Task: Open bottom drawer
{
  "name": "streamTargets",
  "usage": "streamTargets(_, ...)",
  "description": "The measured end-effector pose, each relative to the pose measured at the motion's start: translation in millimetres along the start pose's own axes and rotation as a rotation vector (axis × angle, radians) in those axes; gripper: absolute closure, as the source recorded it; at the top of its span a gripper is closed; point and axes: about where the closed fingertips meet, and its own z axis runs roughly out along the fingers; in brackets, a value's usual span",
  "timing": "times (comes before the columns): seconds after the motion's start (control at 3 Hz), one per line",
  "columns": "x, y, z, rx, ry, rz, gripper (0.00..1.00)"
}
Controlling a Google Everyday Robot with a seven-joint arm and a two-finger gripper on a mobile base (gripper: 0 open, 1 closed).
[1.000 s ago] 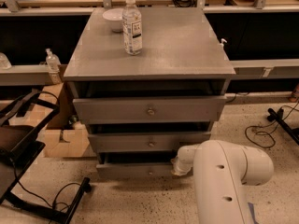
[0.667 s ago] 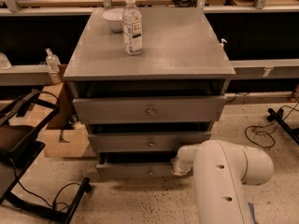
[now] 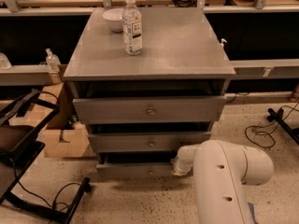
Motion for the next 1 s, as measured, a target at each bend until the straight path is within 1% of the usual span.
streamTargets(0.33, 0.0, 0.0, 0.0, 0.000, 0.000, 0.000, 0.13)
streamTargets(0.67, -0.4, 1.8, 1.5, -0.003, -0.001, 0.000, 0.00)
streamTargets(1.0, -0.4, 1.8, 1.5, -0.003, -0.001, 0.000, 0.00)
